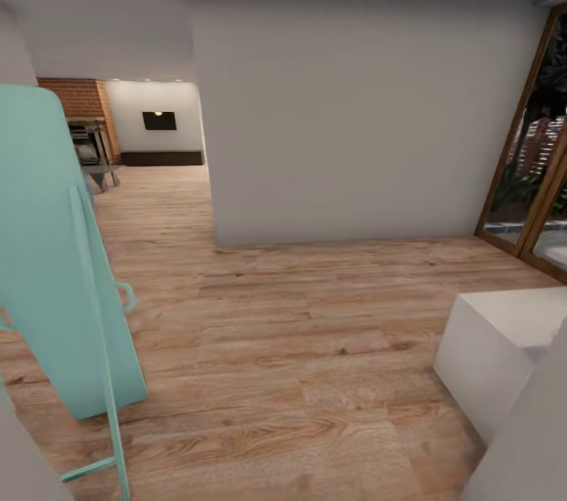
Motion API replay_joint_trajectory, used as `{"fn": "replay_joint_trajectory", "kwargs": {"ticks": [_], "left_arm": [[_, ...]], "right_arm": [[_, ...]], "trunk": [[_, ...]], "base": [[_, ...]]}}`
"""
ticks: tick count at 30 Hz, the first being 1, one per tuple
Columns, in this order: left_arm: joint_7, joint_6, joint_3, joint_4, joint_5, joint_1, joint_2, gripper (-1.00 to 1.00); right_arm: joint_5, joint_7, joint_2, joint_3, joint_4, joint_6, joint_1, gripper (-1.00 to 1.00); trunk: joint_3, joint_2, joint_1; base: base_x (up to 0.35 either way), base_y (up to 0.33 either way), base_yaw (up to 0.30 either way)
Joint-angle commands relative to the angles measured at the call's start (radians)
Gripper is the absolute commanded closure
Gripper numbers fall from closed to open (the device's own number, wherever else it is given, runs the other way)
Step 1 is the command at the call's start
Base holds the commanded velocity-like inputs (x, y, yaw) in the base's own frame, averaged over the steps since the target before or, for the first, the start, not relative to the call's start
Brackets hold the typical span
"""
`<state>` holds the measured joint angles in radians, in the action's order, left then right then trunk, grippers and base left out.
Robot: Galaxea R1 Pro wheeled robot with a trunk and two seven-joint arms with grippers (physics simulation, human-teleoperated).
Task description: Move the two storage containers from the living room to the garage. In the garage, place one container on the floor and stack the other container on top of it (either order is fine).
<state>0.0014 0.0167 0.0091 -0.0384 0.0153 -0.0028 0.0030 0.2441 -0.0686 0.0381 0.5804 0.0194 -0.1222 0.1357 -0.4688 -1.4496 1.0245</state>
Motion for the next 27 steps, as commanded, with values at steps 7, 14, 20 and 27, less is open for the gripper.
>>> {"fn": "replay_joint_trajectory", "kwargs": {"ticks": [7, 14, 20, 27], "left_arm": [[0.000, 0.002, 0.001, 0.000, 0.002, 0.000, 0.000, -1.00], [0.000, 0.002, 0.000, 0.000, 0.002, 0.000, 0.000, -1.00], [0.000, 0.002, 0.001, 0.000, 0.002, 0.000, 0.000, -1.00], [0.000, 0.002, 0.002, 0.000, 0.002, 0.000, 0.000, -1.00]], "right_arm": [[0.009, -0.002, 0.000, 0.009, 0.002, -0.005, 0.001, -1.00], [0.009, -0.002, 0.000, 0.008, 0.002, -0.004, 0.001, -1.00], [0.007, -0.002, -0.004, 0.011, 0.002, -0.004, 0.001, -1.00], [0.004, -0.002, -0.008, 0.016, 0.002, -0.005, 0.001, -1.00]], "trunk": [[-0.001, 0.000, 0.001], [-0.001, 0.000, 0.001], [-0.001, 0.000, 0.001], [-0.001, 0.000, 0.001]], "base": [[0.321, 0.000, 0.000], [0.322, 0.000, 0.000], [0.322, 0.000, 0.000], [0.322, 0.000, 0.000]]}}
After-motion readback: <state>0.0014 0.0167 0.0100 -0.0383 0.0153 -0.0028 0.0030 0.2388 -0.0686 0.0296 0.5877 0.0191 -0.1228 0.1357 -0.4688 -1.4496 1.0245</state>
